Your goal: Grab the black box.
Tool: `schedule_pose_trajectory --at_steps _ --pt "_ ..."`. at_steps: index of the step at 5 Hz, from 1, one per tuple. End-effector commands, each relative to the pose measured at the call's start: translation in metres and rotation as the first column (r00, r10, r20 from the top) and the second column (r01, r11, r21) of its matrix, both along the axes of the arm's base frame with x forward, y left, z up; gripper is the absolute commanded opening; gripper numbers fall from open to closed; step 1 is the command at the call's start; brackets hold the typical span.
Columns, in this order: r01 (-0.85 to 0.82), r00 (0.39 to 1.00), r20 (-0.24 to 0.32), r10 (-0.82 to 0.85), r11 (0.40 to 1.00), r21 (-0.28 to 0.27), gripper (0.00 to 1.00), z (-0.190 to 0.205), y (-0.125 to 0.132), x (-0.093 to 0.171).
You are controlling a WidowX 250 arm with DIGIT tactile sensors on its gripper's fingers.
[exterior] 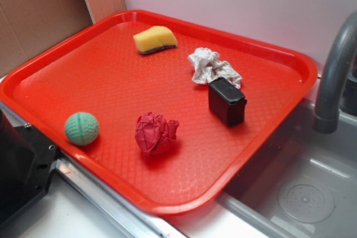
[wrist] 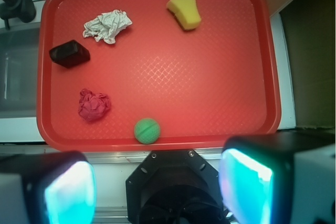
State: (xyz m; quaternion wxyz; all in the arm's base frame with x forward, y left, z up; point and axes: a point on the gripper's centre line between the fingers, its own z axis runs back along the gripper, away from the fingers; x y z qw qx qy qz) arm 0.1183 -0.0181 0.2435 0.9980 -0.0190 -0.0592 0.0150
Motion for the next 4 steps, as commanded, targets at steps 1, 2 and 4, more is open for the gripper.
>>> schedule_pose_trajectory --at_steps 1,2,4 --pt "0.000 1.000 0.000 0.000 1.000 0.000 1.00 0.000 0.000 0.000" --pt "-0.154 0.986 0.067 0.153 0.988 0.018 1.00 -0.030 -0.031 0.040" --pt "-0.570 0.817 0.157 0.554 0.817 0.086 1.00 -0.087 -0.099 0.100"
